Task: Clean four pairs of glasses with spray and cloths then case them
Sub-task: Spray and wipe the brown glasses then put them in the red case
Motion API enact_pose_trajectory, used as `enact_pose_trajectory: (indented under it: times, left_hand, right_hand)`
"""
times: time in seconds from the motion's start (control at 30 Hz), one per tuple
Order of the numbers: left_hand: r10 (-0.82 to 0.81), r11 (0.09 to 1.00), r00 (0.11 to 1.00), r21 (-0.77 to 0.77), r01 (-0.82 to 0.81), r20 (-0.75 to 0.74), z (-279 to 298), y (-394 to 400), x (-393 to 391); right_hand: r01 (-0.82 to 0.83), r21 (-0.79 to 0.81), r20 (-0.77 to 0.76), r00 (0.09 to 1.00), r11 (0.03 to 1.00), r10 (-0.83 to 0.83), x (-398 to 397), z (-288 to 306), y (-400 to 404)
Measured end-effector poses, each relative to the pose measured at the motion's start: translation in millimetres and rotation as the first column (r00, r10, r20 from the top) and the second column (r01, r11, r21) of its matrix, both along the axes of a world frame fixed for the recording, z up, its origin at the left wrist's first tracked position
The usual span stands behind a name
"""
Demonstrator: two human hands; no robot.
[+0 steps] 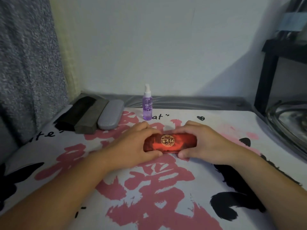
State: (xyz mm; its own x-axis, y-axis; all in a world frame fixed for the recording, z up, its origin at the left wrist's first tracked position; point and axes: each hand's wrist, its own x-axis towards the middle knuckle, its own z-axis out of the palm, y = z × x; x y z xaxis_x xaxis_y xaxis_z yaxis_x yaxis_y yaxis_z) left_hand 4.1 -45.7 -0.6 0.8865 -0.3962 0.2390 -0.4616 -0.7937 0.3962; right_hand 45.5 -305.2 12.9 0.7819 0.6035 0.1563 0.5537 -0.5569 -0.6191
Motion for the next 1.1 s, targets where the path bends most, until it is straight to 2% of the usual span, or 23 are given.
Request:
enact_pose_trajectory:
  times: [0.3,0.5,0.77,0.87,0.97,1.1]
  left_hand:
    - [0.035,0.998,0.999,0.052,-0.037,0.031,5.0,2.5,-14.5]
    - [0.064,0.998,0.997,-0.016,-0.065,-0.040,3.3,1.2,-13.4]
    - [0.062,0.998,0.997,-0.021,-0.063,-0.051,3.5,0.7,-13.5]
    - [0.060,0.996,0.996,-0.063,-0.064,-0.068,3.3,1.9,-12.6]
    - [0.053,0.981,0.991,-0.179,-0.075,-0.124,4.1,0.7,-15.6]
    - [0.044,0.963,0.987,-0.256,-0.084,-0.156,4.7,0.2,-18.2]
  right_hand:
    - [-0.032,-0.014,-0.006,0.999,0.999,0.032,-6.0,-0.1,2.0]
    - [-0.026,-0.006,-0.016,1.000,1.000,0.026,-5.7,4.3,2.3]
    - [-0.011,0.050,-0.087,0.996,0.999,0.015,-4.6,5.0,-0.5]
    - [-0.011,0.064,-0.148,0.989,0.998,0.020,-4.1,7.0,-2.8]
    - [0.007,0.028,-0.153,0.988,1.000,-0.003,-2.6,7.8,-5.0]
    - [0.022,0.016,-0.064,0.998,1.000,-0.021,-4.3,8.3,-4.7]
